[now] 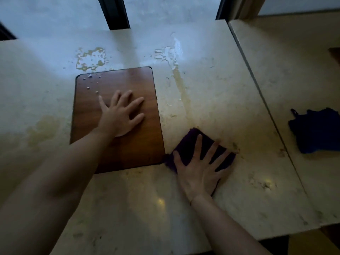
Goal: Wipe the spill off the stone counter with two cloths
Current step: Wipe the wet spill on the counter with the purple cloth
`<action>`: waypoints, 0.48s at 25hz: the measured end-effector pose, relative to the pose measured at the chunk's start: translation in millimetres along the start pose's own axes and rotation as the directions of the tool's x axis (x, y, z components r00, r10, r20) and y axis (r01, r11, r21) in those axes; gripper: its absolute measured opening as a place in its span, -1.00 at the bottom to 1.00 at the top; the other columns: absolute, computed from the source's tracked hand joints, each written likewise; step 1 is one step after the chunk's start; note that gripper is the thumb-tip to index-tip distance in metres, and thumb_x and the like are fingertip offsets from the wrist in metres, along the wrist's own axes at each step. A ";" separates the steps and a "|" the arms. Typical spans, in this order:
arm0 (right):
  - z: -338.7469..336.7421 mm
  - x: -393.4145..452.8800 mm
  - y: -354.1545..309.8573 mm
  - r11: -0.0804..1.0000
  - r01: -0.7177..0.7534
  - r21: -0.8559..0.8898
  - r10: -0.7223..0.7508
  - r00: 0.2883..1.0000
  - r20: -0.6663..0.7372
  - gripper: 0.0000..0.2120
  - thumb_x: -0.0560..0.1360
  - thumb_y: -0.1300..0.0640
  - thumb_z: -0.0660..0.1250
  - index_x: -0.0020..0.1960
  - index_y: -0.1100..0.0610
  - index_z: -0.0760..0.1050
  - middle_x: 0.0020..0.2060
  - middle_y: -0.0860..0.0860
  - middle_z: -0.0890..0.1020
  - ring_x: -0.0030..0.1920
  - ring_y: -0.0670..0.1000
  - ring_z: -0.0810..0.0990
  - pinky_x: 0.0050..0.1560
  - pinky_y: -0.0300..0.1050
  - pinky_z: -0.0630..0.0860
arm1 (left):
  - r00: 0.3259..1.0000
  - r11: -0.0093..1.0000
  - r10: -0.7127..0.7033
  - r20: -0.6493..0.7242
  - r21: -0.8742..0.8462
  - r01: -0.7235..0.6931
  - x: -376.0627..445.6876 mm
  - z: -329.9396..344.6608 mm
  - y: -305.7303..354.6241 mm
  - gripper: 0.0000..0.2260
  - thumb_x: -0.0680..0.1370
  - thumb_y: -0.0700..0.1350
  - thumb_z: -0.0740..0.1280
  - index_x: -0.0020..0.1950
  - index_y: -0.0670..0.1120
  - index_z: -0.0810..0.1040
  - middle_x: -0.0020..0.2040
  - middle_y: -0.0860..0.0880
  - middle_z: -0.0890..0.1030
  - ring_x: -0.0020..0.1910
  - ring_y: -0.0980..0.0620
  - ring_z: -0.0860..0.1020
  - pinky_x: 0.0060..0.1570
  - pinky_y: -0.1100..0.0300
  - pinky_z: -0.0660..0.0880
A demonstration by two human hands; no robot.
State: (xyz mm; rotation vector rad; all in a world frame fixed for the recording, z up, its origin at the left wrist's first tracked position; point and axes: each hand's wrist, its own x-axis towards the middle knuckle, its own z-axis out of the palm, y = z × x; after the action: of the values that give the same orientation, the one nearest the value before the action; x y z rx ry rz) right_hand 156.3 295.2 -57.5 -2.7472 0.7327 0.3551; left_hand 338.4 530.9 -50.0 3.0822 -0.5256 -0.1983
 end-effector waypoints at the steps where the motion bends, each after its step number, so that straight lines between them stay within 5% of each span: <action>1: -3.2 26.9 -15.0 1.000 0.023 0.015 -0.023 1.000 -0.018 -0.09 0.39 -0.58 -0.25 0.56 -0.13 -0.40 0.58 0.17 -0.30 0.52 0.38 -0.35 0.40 0.54 -0.14 | 1.000 1.000 -0.015 0.001 0.000 0.015 -1.0 3.0 -0.6 -0.43 0.53 0.42 -0.08 0.54 0.34 0.06 0.61 0.00 0.07 0.58 -0.18 0.01 0.32 -0.58 -0.08; 5: -22.0 144.4 -81.5 0.998 0.061 -0.024 -0.064 0.985 -0.163 -0.10 0.42 -0.56 -0.13 0.61 -0.08 -0.07 0.60 0.23 -0.03 0.53 0.44 -0.11 0.39 0.57 -0.08 | 0.998 0.999 -0.052 0.037 -0.011 0.052 2.2 8.6 0.3 -0.42 0.52 0.45 -0.12 0.53 0.40 -0.10 0.63 0.05 -0.06 0.60 -0.15 -0.10 0.35 -0.55 -0.13; 12: -67.1 336.4 -179.2 0.995 0.079 -0.059 -0.083 0.994 -0.073 -0.09 0.40 -0.57 -0.17 0.60 -0.13 -0.19 0.59 0.20 -0.20 0.52 0.43 -0.26 0.39 0.54 -0.27 | 0.994 0.998 -0.069 0.080 0.007 0.068 6.0 10.4 -1.7 -0.38 0.50 0.48 -0.10 0.54 0.38 -0.13 0.63 0.04 -0.14 0.59 -0.15 -0.17 0.34 -0.56 -0.10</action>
State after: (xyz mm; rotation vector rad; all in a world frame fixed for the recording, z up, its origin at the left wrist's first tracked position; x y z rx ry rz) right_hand 542.6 272.5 -61.1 -2.8467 0.6361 0.2592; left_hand 343.2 530.7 -61.1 3.1100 -0.4233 -0.3236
